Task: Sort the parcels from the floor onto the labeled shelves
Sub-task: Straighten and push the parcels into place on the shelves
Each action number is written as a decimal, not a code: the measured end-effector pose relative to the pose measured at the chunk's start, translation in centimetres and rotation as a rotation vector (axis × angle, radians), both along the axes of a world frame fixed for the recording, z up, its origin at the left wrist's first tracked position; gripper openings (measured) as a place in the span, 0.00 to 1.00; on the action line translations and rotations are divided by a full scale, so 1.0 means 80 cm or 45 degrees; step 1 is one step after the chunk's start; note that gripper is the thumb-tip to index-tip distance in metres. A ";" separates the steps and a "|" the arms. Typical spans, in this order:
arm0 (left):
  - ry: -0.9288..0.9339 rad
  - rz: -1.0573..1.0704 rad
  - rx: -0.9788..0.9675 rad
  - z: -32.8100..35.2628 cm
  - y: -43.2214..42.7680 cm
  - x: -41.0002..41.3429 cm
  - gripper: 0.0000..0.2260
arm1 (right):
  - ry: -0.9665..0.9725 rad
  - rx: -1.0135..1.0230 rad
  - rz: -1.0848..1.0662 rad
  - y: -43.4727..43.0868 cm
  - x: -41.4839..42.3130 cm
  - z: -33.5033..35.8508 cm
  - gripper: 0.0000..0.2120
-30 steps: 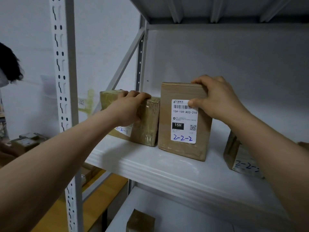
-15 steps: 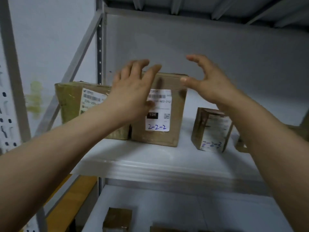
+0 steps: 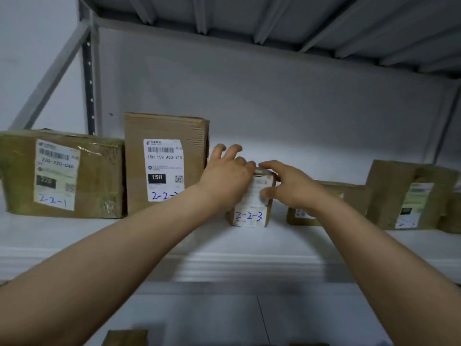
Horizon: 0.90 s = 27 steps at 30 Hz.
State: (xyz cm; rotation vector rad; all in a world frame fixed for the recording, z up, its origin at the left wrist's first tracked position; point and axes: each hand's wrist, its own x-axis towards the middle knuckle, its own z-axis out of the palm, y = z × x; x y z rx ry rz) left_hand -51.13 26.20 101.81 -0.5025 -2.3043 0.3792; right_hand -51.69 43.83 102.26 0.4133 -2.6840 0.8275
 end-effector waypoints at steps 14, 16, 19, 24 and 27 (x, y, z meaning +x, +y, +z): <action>0.048 0.152 -0.240 0.010 -0.042 -0.003 0.21 | 0.146 -0.019 0.172 -0.035 -0.022 -0.019 0.23; 0.076 0.166 -0.281 0.009 -0.043 -0.001 0.20 | 0.158 -0.003 0.172 -0.041 -0.021 -0.020 0.23; 0.109 0.207 -0.313 0.008 -0.044 0.002 0.17 | 0.159 0.002 0.171 -0.046 -0.022 -0.021 0.23; 0.119 0.256 -0.299 0.004 -0.044 0.001 0.15 | 0.150 -0.026 0.184 -0.051 -0.021 -0.023 0.23; 0.112 0.292 -0.297 0.006 -0.040 0.004 0.16 | 0.126 -0.024 0.206 -0.050 -0.017 -0.022 0.25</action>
